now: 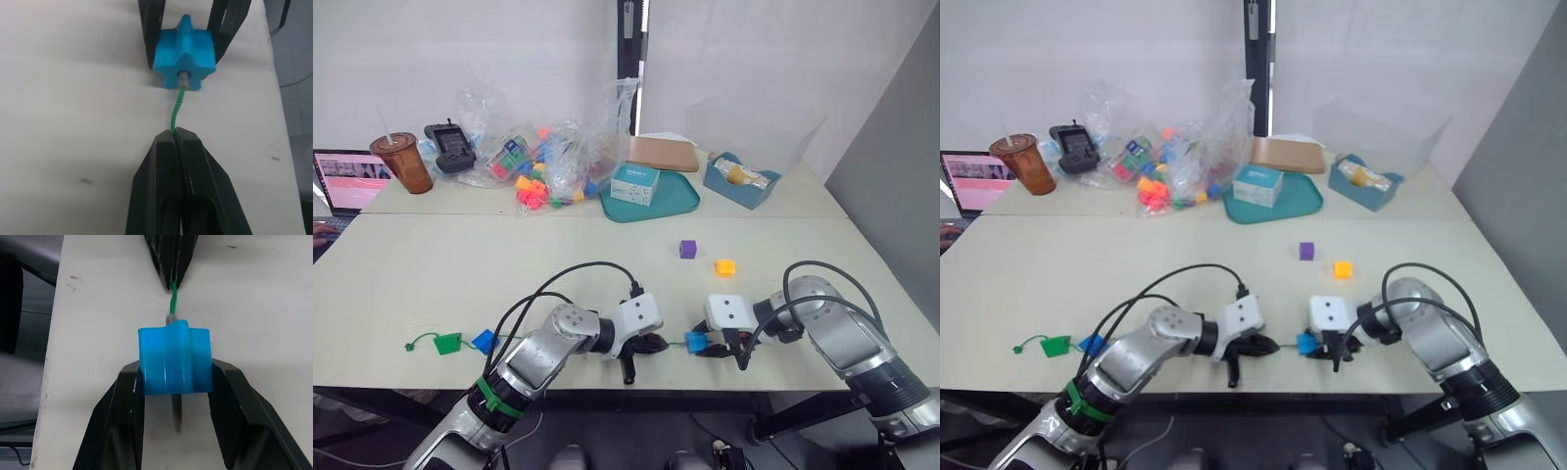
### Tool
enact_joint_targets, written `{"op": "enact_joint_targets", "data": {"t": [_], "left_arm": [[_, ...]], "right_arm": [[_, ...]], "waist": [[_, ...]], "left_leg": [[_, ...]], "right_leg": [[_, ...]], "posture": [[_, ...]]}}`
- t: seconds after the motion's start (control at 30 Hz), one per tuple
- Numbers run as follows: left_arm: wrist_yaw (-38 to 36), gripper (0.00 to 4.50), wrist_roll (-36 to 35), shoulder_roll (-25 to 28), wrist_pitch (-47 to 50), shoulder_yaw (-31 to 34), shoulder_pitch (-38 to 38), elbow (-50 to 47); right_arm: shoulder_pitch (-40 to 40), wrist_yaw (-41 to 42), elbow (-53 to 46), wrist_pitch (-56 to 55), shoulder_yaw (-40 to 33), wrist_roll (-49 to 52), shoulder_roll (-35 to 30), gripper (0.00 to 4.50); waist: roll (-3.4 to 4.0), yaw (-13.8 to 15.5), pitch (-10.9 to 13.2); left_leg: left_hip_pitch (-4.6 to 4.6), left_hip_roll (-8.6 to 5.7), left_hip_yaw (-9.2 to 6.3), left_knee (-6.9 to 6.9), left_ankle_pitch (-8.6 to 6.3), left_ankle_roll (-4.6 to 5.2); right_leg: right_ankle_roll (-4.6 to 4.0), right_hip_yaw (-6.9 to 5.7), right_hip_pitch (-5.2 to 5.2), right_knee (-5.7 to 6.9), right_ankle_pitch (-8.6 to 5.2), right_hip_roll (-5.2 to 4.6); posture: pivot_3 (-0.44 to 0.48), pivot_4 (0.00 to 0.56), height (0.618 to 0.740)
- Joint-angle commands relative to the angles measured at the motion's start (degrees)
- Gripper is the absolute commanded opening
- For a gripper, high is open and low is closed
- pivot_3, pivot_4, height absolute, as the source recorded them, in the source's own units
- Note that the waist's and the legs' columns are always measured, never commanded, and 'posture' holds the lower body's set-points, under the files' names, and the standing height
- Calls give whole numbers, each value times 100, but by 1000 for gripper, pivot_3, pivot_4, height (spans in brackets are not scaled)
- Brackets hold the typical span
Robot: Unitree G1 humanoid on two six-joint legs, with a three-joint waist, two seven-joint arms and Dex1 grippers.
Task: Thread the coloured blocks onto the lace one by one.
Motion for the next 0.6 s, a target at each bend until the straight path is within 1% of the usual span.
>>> {"op": "enact_joint_targets", "data": {"t": [0.03, 0.13, 0.23, 0.37, 0.43, 0.47, 0.5, 0.57, 0.6], "left_arm": [[27, 29, 53, -290, -64, -102, -279, 192], [70, 29, 90, -482, -61, -114, -437, 385], [48, 29, 198, -463, -165, -147, -454, 492], [-31, 29, 86, -305, 96, 9, -418, 287], [-81, 588, 36, -200, 165, 65, -408, 156], [-170, 1001, -53, -137, 239, 91, -396, 61], [-240, 1196, -119, -71, 313, 106, -390, -42], [-281, 1904, -227, 0, 461, 150, -390, -188], [-308, 2188, -264, 65, 528, 175, -403, -302]], "right_arm": [[92, -6, 11, 34, 142, -84, 9, 1326], [77, -14, 1, 49, 164, -94, 28, 1326], [59, -13, 1, 59, 175, -96, 40, 1326], [90, -21, -37, 77, 169, -99, 21, 1326], [106, -36, -66, 131, 155, -81, 19, 1326], [117, -47, -97, 175, 144, -63, 19, 1326], [120, -86, -137, 232, 121, -55, 25, 1326], [110, -187, -209, 347, 65, -34, 58, 1326], [113, -195, -330, 483, -2, 51, 47, 1326]], "waist": [[0, 1, 0], [0, -3, 0], [0, -11, 0], [0, -13, 0], [0, -23, 0], [0, -25, 0], [0, -28, 0], [0, -30, 0], [0, -30, 0]], "left_leg": [[0, 0, 0, 0, 0, 0], [-2, 0, 0, 0, 0, 0], [-1, 0, 0, -1, 0, 0], [-1, 0, 0, -1, 0, 0], [-1, 1, 0, -1, 0, 0], [-1, 1, -1, -2, 0, 0], [-1, 1, 0, -2, 0, 0], [-2, 1, -1, -2, 0, 0], [-2, 1, -1, -2, 0, 0]], "right_leg": [[0, 0, 0, 0, 0, 0], [0, 0, -1, -1, 0, 0], [0, 0, -2, -1, 0, 1], [0, 0, -1, -1, 0, 0], [0, 0, -2, 0, 0, 1], [0, 0, -3, 0, 0, 1], [0, 0, -3, 0, 0, 1], [0, 0, -3, -1, 0, 1], [0, 0, -3, -1, 0, 1]], "posture": [[0, 150, 740], [0, 150, 740], [0, 150, 740], [0, 150, 740], [0, 150, 740], [0, 150, 740], [0, 150, 740], [0, 150, 740], [0, 150, 740]]}}
